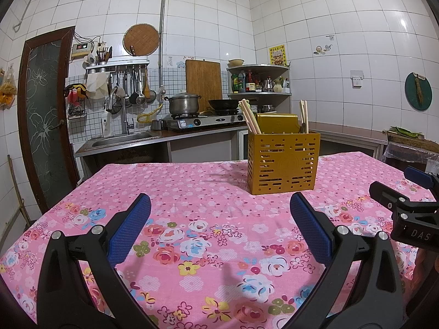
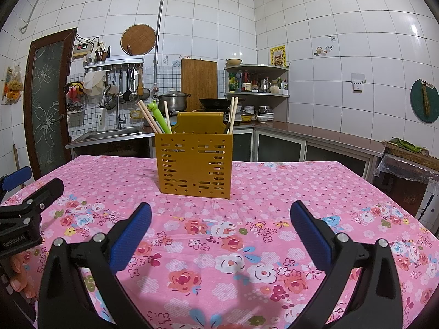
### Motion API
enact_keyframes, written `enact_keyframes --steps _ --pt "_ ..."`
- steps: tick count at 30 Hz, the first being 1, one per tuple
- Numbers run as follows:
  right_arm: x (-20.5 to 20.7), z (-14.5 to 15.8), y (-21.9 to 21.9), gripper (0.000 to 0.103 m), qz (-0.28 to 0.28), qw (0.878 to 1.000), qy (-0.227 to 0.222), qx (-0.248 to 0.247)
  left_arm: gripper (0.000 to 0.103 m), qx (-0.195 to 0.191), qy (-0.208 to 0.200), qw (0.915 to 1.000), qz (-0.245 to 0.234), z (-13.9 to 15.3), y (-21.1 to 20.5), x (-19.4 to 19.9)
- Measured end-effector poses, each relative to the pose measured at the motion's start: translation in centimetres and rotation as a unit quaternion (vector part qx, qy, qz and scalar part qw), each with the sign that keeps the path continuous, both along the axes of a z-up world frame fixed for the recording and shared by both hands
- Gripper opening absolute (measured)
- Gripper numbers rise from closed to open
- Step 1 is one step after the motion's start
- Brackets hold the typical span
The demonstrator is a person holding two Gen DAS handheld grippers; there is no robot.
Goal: Organize utensils
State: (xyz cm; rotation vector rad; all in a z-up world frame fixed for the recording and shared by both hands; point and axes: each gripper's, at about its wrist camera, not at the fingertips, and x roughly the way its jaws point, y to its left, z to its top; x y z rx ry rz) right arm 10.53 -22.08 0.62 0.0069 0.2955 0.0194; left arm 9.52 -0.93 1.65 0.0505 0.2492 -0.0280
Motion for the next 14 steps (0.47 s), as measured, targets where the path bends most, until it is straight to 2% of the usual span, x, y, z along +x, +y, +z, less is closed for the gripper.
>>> enact_keyframes --steps 14 --pt "-0.01 -0.03 0.05 0.099 0.000 1.000 0.000 0.000 0.098 -0.002 -0.002 1.0000 -0.001 0.49 0.07 -0.14"
